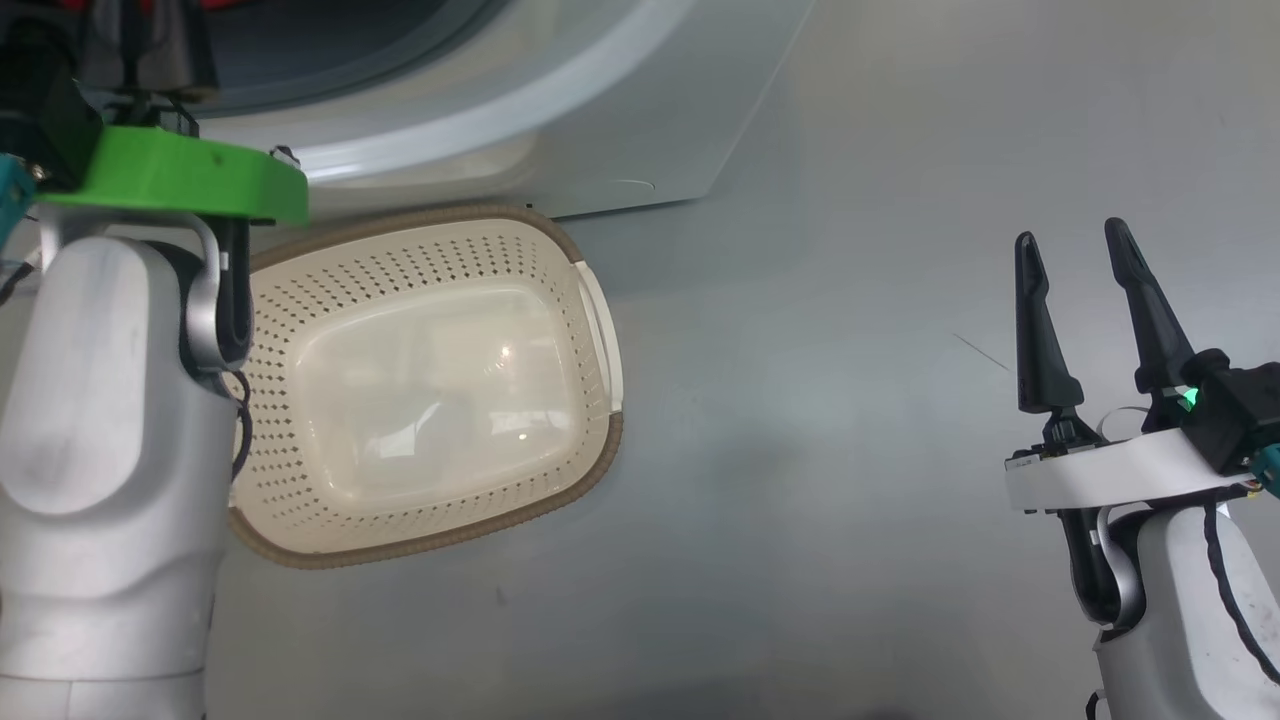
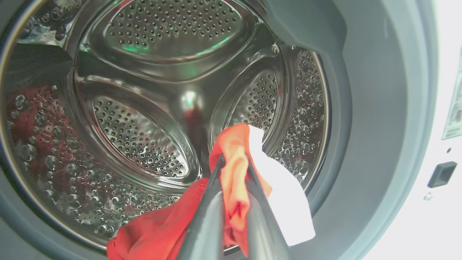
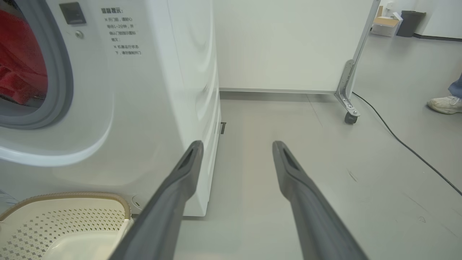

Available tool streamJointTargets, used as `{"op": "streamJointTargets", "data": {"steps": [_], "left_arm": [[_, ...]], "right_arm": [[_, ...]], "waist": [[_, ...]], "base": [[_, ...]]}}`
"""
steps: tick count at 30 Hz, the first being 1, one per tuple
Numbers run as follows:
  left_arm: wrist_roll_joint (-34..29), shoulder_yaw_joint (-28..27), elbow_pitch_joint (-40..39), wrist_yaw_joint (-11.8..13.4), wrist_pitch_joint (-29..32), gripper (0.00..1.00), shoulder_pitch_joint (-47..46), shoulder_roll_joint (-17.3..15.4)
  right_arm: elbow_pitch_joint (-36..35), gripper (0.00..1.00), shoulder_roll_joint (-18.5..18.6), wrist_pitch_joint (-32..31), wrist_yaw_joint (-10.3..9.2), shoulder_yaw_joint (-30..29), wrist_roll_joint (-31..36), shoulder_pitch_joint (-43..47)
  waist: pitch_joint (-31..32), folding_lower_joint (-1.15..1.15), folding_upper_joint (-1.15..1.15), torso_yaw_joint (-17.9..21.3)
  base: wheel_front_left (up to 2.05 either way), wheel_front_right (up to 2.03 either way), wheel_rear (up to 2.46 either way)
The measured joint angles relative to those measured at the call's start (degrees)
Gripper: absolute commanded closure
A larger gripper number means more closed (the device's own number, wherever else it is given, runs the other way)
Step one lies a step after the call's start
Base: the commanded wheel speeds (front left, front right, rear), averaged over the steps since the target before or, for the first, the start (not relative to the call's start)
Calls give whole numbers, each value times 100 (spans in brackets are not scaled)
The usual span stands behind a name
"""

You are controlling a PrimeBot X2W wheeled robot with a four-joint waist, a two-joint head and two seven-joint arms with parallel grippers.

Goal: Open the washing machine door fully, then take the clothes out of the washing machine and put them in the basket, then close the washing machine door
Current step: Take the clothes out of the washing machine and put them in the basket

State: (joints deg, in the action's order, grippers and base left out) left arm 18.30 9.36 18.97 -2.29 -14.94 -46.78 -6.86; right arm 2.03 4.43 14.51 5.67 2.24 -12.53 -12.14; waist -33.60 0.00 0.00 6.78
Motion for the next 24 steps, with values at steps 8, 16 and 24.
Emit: {"op": "streamJointTargets", "data": {"steps": [8, 16, 24], "left_arm": [[-237, 141, -610, 142, 7, 100, 644, 112], [-354, 197, -1244, 235, 7, 100, 1185, 180], [-349, 242, -1658, 359, 7, 100, 1880, 240]], "right_arm": [[91, 0, 12, 0, 25, 23, 66, 237], [210, 0, 11, 0, 25, 24, 107, 508], [250, 0, 4, 0, 23, 51, 108, 770]], "waist": [[500, 0, 0, -232], [1000, 0, 0, -394], [1476, -1, 0, -513]], "base": [[0, 0, 0], [0, 0, 0], [0, 0, 0]]}}
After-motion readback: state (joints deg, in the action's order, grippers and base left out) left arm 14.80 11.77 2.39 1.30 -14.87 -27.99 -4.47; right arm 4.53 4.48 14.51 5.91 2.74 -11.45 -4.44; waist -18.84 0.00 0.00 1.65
